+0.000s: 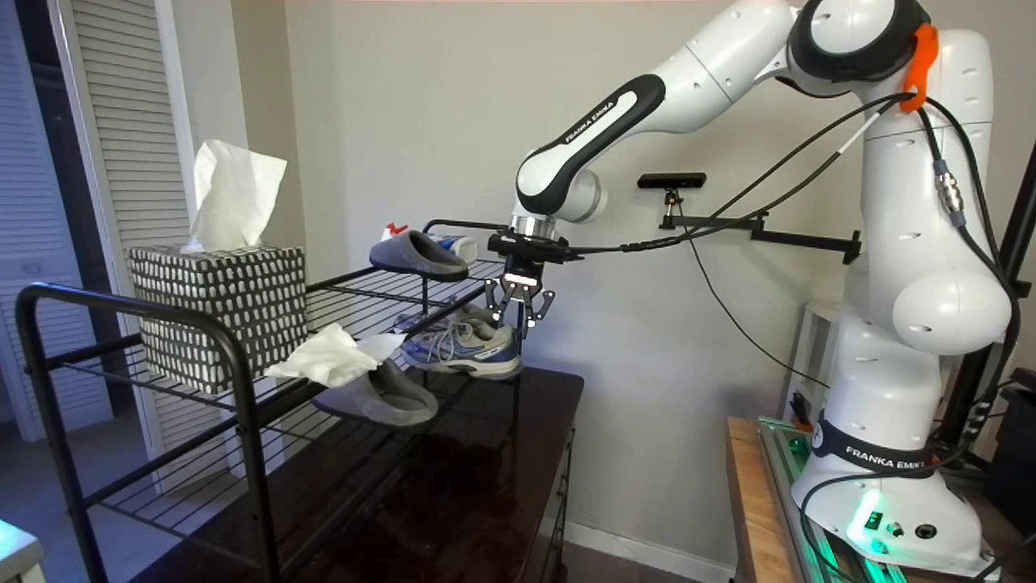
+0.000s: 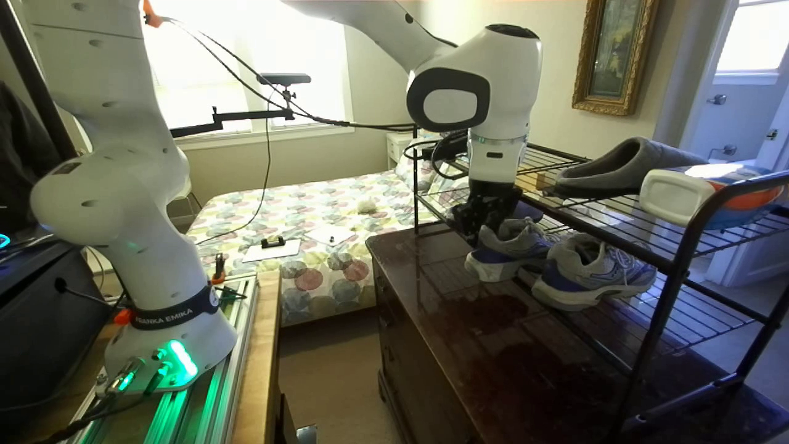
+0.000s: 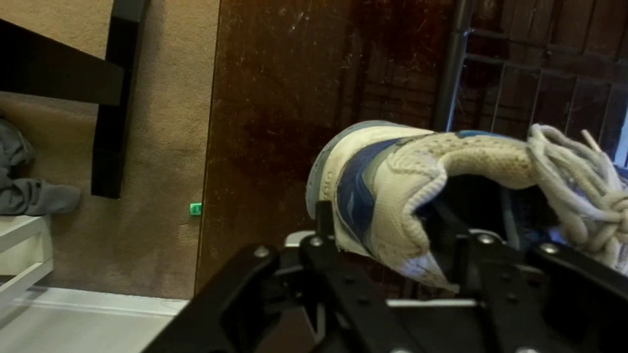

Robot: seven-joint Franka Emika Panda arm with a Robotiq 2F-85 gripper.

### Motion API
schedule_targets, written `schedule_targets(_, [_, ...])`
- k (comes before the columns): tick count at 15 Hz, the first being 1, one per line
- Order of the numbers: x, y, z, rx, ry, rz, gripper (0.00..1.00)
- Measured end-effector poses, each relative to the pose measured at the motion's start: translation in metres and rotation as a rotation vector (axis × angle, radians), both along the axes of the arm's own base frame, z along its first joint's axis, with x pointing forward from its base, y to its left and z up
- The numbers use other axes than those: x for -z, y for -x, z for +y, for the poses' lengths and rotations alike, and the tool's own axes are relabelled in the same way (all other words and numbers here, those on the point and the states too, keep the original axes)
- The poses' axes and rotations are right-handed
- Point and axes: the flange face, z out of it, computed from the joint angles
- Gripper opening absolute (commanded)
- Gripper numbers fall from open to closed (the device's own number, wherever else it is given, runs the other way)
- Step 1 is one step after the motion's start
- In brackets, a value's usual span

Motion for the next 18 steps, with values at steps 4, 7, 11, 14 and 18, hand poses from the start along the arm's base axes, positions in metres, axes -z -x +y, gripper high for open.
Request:
schedule_targets(4, [0.005, 0.003, 0.0, 0.001, -0.002, 0.012, 1.0])
schedule_targets(7, [0.008, 0.005, 0.001, 0.001, -0.004, 0.018, 1.0])
schedule_targets(11, [0.006, 0.007, 0.001, -0.003, -0.004, 0.015, 1.0])
schedule_targets(14, [-0.001, 0.011, 0.001, -0.014, -0.012, -0.013, 1.0])
schedule_targets(18, [-0.015, 0.022, 0.002, -0.025, -0.035, -0.08, 1.0])
